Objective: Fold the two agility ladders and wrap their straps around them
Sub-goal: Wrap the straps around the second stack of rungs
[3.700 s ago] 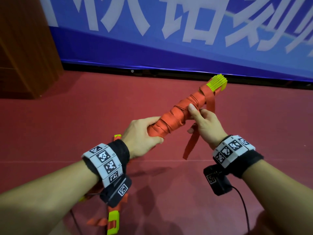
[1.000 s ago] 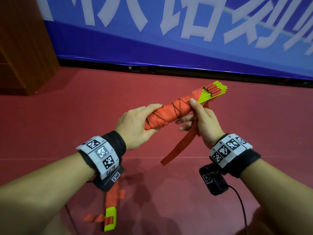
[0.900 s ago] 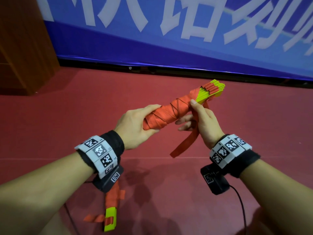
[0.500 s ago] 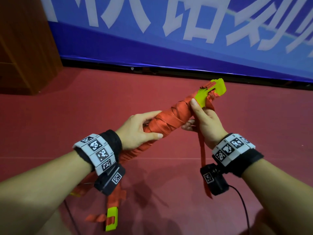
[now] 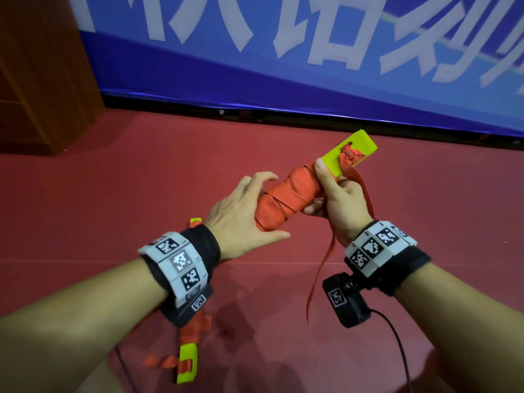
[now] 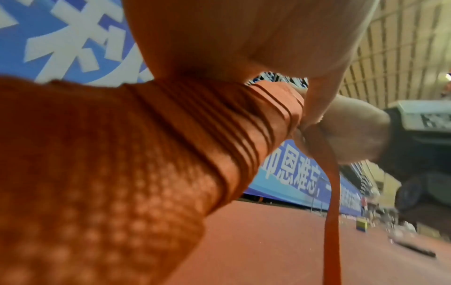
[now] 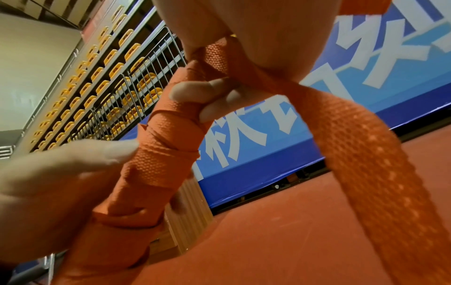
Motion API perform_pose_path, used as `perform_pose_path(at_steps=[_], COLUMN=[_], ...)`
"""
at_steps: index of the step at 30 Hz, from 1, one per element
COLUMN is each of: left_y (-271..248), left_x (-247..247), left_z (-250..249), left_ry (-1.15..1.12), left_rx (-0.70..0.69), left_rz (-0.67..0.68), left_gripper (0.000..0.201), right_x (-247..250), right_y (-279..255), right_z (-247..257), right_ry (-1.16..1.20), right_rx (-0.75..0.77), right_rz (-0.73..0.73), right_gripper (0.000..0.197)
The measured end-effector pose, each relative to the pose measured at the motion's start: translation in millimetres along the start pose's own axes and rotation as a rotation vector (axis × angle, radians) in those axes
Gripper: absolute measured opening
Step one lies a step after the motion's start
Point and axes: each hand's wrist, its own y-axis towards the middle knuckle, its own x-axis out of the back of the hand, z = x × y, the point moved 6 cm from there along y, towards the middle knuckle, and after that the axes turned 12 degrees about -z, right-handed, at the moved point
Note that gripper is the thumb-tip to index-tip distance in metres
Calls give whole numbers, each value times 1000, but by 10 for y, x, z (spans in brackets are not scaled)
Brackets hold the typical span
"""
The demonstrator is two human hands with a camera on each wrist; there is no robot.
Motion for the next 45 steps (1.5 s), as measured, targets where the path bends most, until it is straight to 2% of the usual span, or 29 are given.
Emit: perform_pose_path(at_steps=[4, 6, 9, 12, 15, 18, 24, 31, 35, 38, 40, 43, 45], left_y=[-79, -73, -61, -29, 18, 50, 57, 45, 8, -7, 9, 34, 43], left_x=[-61, -67, -50, 0, 71, 109, 95, 46, 17, 11, -5, -27, -15], left_z=[-101, -111, -99, -68, -17, 34, 112, 120, 37, 18, 18, 70, 95], left_ry=[202, 211, 146, 53, -81, -223, -443, -540, -619, -639, -608, -443, -308], left_rx=[-41, -35, -18, -6, 30, 100, 205, 265, 296, 335, 342, 312, 257], left_rz=[-78, -110, -134, -162, -193, -208, -139, 16, 145, 176, 184, 154, 108], left_gripper=[91, 85, 83, 80, 80, 80, 77, 74, 49, 34, 33, 36, 53], right_x=[-15, 14, 53, 70, 95, 88, 81, 22, -9, -37, -66, -110, -121], right_y=[-10, 15, 43, 13, -1, -14, -27, -88, -154, -146, -137, -136, -136], right_z=[-25, -37, -7, 57, 87, 105, 123, 96, 129, 110, 83, 38, 3], right_ry=[-14, -34, -84, -96, -123, -135, -146, -103, -55, -30, 26, 65, 73], right_rx=[-31, -35, 14, 71, 123, 159, 180, 50, -19, -46, -88, -123, -145], right_rz=[-44, -65, -52, 3, 64, 130, 158, 222, 281, 252, 211, 180, 149], right_gripper=[38, 43, 51, 40, 43, 28, 19, 24, 26, 39, 45, 46, 49])
